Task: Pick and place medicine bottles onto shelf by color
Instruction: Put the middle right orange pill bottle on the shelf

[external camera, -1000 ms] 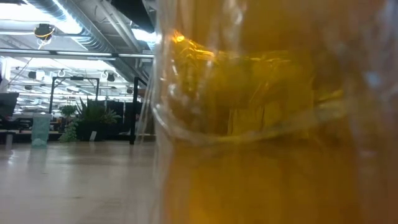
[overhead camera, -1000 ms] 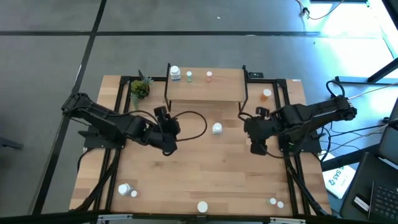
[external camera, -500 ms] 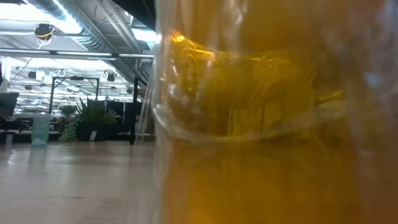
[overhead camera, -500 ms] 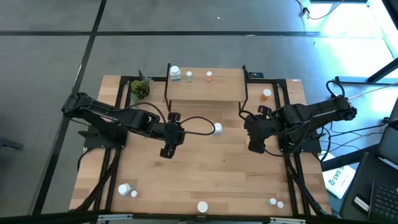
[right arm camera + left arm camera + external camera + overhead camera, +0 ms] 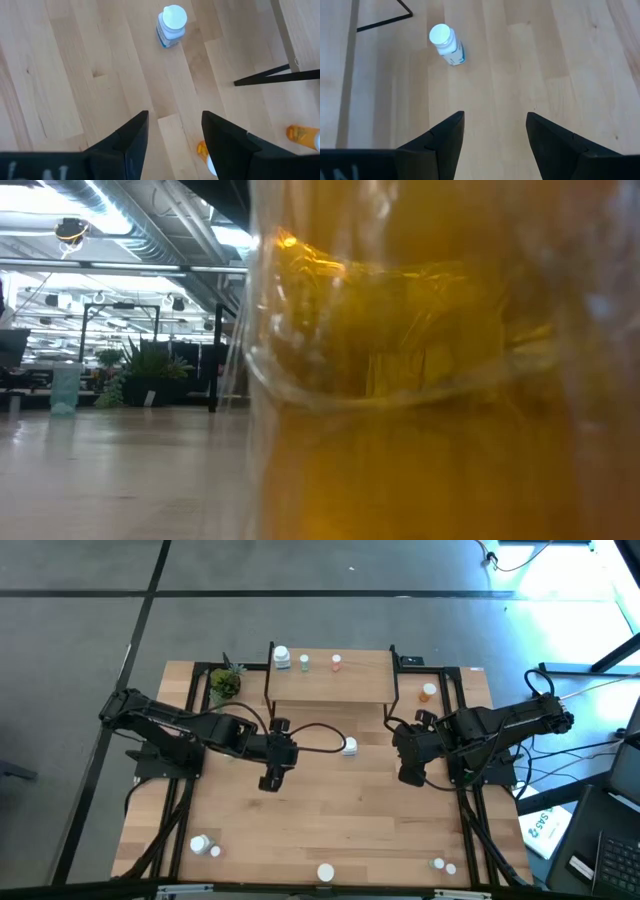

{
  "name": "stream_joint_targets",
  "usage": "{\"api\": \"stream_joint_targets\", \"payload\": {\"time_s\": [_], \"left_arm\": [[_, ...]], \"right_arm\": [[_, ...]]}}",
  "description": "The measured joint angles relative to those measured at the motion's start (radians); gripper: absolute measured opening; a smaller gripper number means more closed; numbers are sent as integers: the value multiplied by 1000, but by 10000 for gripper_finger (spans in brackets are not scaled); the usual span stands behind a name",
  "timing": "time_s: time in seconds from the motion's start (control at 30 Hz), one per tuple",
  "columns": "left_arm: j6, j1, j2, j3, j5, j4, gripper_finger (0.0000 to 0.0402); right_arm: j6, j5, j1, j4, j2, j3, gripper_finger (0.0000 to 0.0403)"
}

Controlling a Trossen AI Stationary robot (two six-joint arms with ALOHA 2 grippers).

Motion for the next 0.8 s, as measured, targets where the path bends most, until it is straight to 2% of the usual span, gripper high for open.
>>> {"api": "stream_joint_targets", "payload": {"time_s": [0.57, 0.8], "left_arm": [[-1, 0, 0, 0, -1, 1, 207], [-1, 0, 0, 0, -1, 2, 207]], "right_arm": [[0, 0, 0, 4, 0, 0, 186], [6, -2, 0, 65, 0, 0, 186]]}}
